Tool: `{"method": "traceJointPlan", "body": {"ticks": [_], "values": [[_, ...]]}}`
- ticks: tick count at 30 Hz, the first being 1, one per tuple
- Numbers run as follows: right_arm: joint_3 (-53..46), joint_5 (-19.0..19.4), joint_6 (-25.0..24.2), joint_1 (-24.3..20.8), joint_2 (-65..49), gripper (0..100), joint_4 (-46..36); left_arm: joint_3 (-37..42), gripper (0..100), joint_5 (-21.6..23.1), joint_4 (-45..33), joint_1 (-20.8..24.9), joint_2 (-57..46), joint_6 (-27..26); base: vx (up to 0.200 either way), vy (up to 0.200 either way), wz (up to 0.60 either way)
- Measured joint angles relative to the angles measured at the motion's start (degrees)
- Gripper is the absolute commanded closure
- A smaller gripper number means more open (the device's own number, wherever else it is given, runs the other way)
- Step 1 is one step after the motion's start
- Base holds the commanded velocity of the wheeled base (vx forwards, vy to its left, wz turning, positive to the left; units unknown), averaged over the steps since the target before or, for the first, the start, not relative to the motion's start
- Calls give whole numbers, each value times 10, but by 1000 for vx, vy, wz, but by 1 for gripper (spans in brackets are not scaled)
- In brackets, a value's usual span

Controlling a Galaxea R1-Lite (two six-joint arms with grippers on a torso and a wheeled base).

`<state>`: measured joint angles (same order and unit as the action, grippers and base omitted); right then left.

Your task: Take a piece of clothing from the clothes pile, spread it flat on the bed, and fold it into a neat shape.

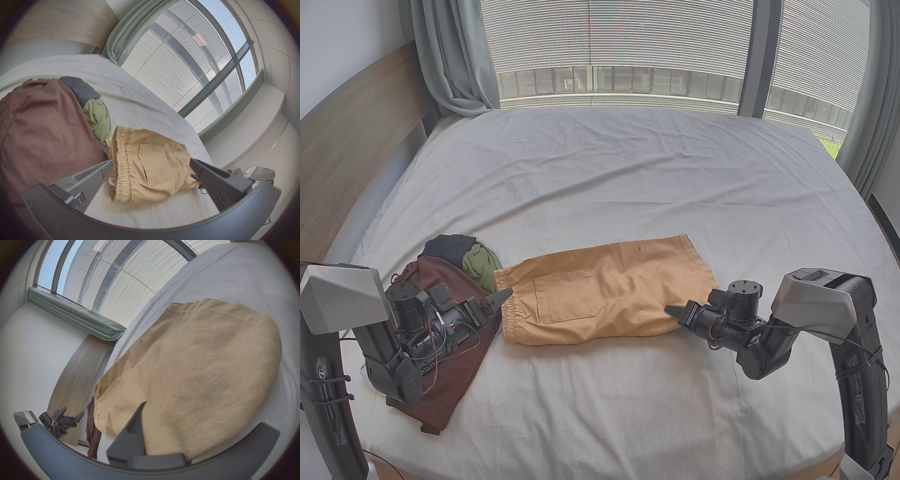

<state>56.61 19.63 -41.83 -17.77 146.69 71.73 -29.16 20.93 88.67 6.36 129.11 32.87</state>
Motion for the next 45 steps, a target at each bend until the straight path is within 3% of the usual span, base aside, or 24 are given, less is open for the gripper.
{"method": "traceJointPlan", "body": {"ticks": [17, 28, 29, 37, 45], "values": [[-236, -1, 72, 18, -80, 100, 71, 19, 0, 20, 1, 17, 0, -4, 0, 0, 0], [-279, -1, 78, 22, -86, 100, 87, 35, 0, 56, 1, 27, -2, -33, 0, 0, 0], [-281, -1, 78, 23, -87, 0, 88, 35, 0, 57, 1, 26, -1, -34, 0, 0, 0], [-297, 0, 80, 25, -88, 0, 93, 34, 0, 91, 0, 20, 19, -69, 0, 0, 0], [-377, 9, 128, 16, -93, 0, 114, 31, 0, 97, 1, 17, 41, -75, 0, 0, 0]]}}
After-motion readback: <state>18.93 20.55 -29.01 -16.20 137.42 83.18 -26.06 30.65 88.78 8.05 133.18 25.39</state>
